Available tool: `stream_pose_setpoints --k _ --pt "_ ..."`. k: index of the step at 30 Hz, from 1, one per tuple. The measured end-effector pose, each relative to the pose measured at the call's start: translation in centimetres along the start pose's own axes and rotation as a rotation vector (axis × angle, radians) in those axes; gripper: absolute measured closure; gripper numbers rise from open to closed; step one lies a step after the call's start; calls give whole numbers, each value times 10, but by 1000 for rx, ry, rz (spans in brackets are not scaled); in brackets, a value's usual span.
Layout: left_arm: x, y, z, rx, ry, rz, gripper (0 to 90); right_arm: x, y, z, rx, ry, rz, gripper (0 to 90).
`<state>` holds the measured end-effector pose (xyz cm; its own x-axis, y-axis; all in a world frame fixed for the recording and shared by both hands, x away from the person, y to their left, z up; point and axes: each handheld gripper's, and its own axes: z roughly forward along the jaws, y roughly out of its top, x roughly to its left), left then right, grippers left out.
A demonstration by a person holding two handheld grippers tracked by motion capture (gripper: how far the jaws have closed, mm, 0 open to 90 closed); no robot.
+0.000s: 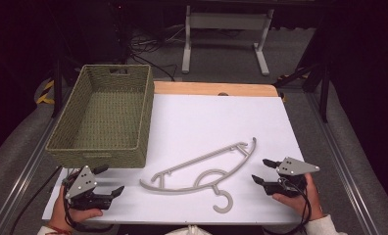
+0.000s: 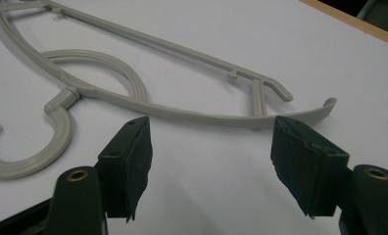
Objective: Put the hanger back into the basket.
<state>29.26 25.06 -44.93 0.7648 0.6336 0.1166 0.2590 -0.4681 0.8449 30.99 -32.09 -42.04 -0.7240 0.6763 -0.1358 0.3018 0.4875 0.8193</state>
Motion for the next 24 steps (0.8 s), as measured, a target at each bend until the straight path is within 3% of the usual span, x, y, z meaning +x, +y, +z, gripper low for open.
stream_pose_setpoints --k 7,13,16,19,20,24 --pt "-7 7 8 28 -32 51 160 2 1 4 15 0 -14 321" --pt "-11 14 11 33 -63 71 175 3 2 7 22 -5 -12 321" --pt "-16 21 15 52 -89 88 188 2 2 7 25 -3 -9 320" --pt "-19 28 20 110 -102 108 219 1 0 7 25 -2 -1 318" --pt "-21 31 21 118 -125 107 225 1 0 7 26 -1 2 319" --pt "-26 39 25 134 -136 132 243 1 0 7 35 2 1 316"
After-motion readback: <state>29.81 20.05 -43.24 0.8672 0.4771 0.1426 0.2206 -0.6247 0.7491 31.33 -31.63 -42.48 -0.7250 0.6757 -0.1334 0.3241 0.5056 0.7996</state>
